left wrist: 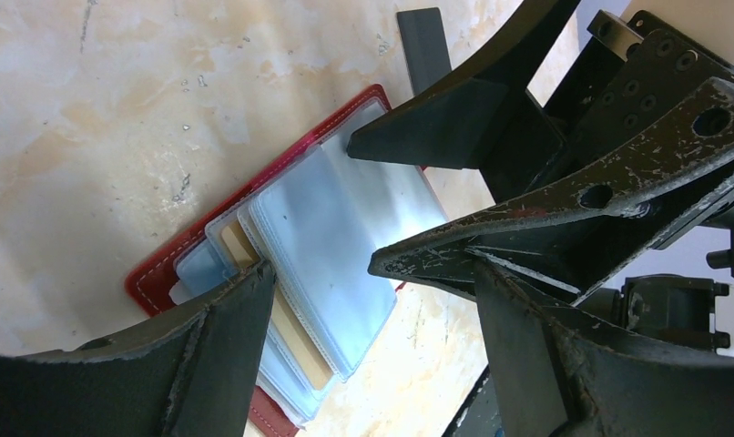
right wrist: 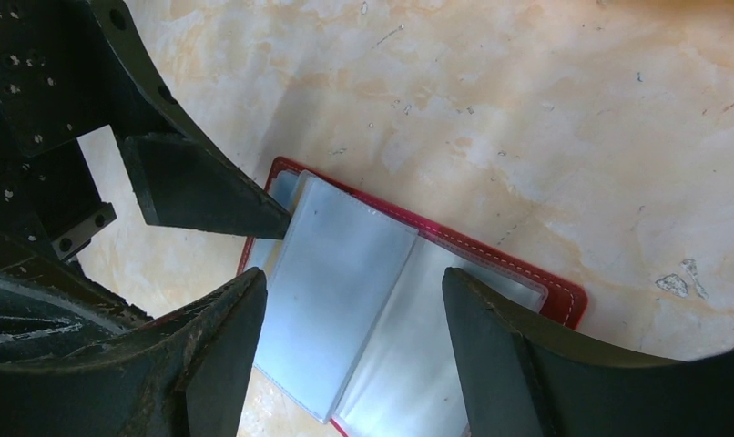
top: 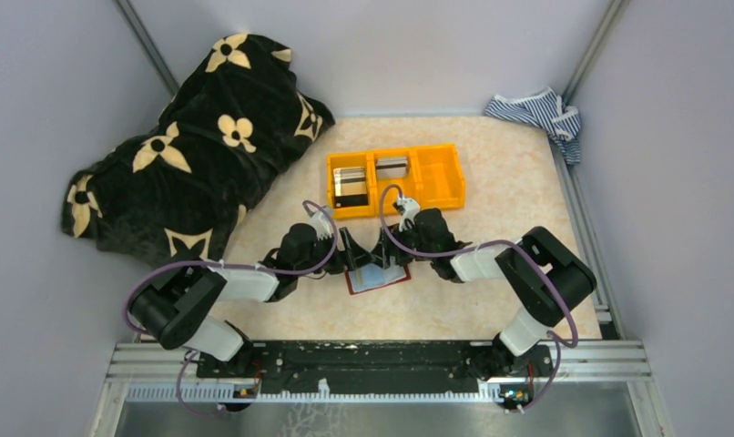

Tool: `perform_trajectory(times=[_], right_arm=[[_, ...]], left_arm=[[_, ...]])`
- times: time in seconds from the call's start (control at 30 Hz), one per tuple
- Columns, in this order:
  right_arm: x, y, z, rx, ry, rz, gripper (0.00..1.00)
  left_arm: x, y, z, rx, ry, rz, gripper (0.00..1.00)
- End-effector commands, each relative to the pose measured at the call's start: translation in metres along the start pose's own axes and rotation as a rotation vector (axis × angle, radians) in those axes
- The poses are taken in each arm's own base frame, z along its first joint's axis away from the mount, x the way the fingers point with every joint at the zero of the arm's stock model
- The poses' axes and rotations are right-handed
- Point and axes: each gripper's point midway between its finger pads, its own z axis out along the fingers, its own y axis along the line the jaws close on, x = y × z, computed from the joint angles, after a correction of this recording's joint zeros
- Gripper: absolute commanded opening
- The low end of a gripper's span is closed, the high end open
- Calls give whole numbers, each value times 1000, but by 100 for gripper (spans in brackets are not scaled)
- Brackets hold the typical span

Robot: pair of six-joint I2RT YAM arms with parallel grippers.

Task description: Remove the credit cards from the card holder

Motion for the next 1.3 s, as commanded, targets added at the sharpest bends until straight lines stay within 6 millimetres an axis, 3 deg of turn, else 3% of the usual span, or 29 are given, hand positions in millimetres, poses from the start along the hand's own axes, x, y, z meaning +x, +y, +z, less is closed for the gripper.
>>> perform_trajectory(times=[0.0,0.6,1.27], right_arm=[[41,-8,-3,22,125,58,72],[32,6,-5,-42,92,71,70],[35,41,-2,-152,89,68,66]], left_arm=[[-7,-27,3,118,-20,-10,86],[-15,-36,6,159,-41,-12,86],[-31,-46,3,175,-96,-1,86]])
